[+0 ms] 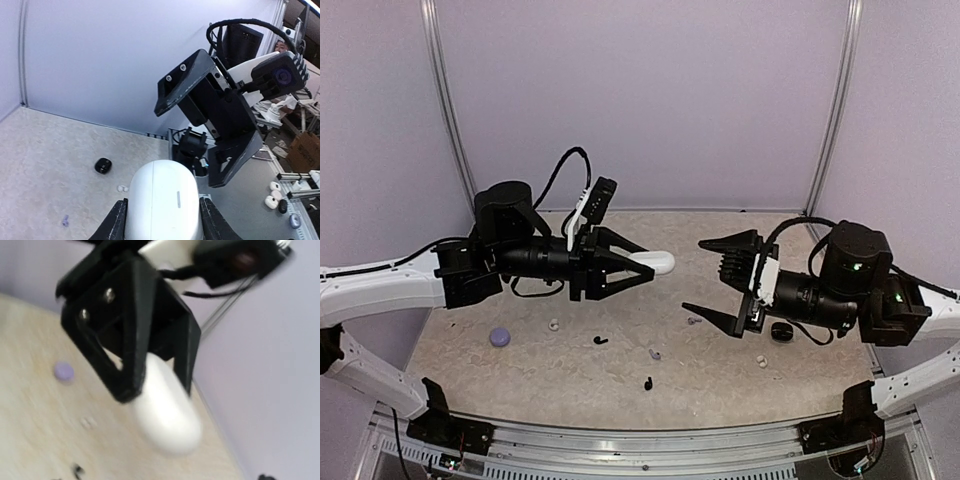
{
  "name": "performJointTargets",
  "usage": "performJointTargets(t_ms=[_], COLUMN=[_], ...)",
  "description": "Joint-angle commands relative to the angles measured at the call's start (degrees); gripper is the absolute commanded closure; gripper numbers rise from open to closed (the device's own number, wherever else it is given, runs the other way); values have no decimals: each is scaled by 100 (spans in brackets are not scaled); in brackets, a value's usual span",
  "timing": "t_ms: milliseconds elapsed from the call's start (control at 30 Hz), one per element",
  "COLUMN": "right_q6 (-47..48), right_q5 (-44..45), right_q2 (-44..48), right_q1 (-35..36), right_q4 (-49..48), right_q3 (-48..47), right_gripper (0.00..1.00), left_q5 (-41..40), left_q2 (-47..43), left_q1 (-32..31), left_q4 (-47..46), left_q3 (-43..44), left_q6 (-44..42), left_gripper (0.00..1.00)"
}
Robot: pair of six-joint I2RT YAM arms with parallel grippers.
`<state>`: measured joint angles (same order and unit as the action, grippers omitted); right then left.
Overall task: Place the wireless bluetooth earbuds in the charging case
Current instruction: Pass from the left arm to the right
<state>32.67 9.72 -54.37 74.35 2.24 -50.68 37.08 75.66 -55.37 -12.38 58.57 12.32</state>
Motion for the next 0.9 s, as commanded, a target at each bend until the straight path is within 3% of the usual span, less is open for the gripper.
performJointTargets(t_ms=[0, 200, 467, 667, 867], right_q6=[-1928, -3790, -5006, -5431, -5768], right_q5=[-482, -2154, -4618, -5599, -5937], right_q2=[192, -110, -540, -1055, -1287], right_q1=[-283, -1135, -2346, -2386, -2383], right_q4=[-154, -5, -195, -377, -696], right_q3=[-4, -257, -618, -979, -993], right_gripper=[16, 18, 27, 39, 46], left_q5=[-1498, -2986, -4726, -5195, -5365], left_q2=[-598, -1093, -1246, -1195, -1101], left_q1=[-186, -704, -1671, -1933, -2152], left_q4=[293, 475, 500, 220, 66], left_q3=[-119, -223, -303, -490, -615], left_q6=[-1466, -2959, -4536, -5106, -5411], left_gripper=[80, 81, 83, 83, 83])
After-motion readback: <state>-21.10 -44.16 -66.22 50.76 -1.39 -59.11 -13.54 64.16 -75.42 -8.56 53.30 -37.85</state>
